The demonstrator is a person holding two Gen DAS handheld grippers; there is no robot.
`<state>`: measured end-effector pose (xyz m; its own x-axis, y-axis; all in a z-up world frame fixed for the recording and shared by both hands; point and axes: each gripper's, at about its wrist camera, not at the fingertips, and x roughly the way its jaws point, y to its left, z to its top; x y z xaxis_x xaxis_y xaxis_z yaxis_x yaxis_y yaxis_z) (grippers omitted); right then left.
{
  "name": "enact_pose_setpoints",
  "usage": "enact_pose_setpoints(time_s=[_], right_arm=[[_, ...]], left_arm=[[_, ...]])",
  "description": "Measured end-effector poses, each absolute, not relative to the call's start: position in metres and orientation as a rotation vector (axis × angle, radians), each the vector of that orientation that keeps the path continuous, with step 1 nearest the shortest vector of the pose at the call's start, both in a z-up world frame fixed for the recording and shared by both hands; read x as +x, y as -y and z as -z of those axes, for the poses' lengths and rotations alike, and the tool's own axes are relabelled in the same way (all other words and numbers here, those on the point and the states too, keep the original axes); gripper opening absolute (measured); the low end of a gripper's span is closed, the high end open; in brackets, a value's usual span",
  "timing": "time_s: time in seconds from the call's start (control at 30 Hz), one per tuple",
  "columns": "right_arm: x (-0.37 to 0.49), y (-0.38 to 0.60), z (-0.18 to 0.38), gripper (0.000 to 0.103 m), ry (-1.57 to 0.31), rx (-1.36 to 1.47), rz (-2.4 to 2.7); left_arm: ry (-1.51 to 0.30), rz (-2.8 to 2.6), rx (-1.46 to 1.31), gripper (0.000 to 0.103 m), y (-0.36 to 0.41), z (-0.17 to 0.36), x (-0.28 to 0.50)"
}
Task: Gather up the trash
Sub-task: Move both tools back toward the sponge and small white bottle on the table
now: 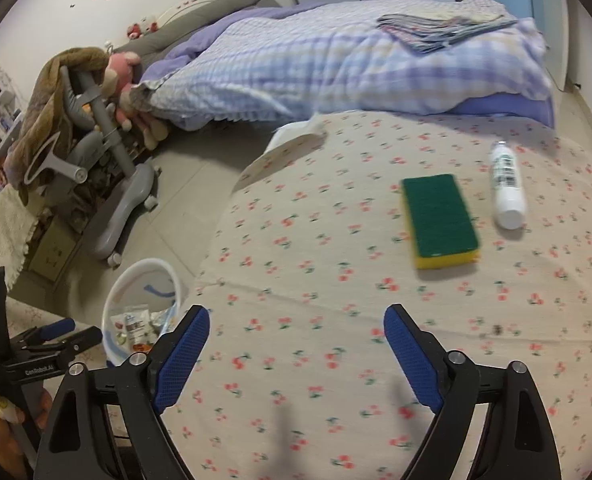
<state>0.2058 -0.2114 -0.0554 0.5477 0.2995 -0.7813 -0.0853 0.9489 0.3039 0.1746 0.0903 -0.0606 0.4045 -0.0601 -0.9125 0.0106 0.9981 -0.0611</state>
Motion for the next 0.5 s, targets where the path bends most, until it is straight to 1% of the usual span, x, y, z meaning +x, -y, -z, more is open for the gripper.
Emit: enact_pose_setpoints(time_s=[0.27, 0.3, 0.33, 0.37, 0.5], right_arm=[[0.198, 0.267, 0.057, 0.095, -0.95, 0.267, -0.149], [0.197, 0.273, 0.058, 0.097, -0.952, 0.267, -0.138], [0.196, 0.28, 0.06, 0.102, -0.953, 0.269, -0.127], [0.194, 0.289, 0.062, 0.103, -0.955, 0.272, -0.114], [0.189, 0.317, 0.064, 0.103, -0.939, 0.273, -0.067]], left_arm=[[-1.153, 0.083, -0.032, 0.1, -0.038, 0.06, 0.185], [-1.155, 0.088, -0.031, 0.1, -0.029, 0.06, 0.187], [-1.156, 0.092, -0.032, 0.1, -0.022, 0.061, 0.189], [-1.156, 0.096, -0.033, 0.1, -0.015, 0.062, 0.191], [-1.148, 0.114, -0.037, 0.1, 0.018, 0.063, 0.199]])
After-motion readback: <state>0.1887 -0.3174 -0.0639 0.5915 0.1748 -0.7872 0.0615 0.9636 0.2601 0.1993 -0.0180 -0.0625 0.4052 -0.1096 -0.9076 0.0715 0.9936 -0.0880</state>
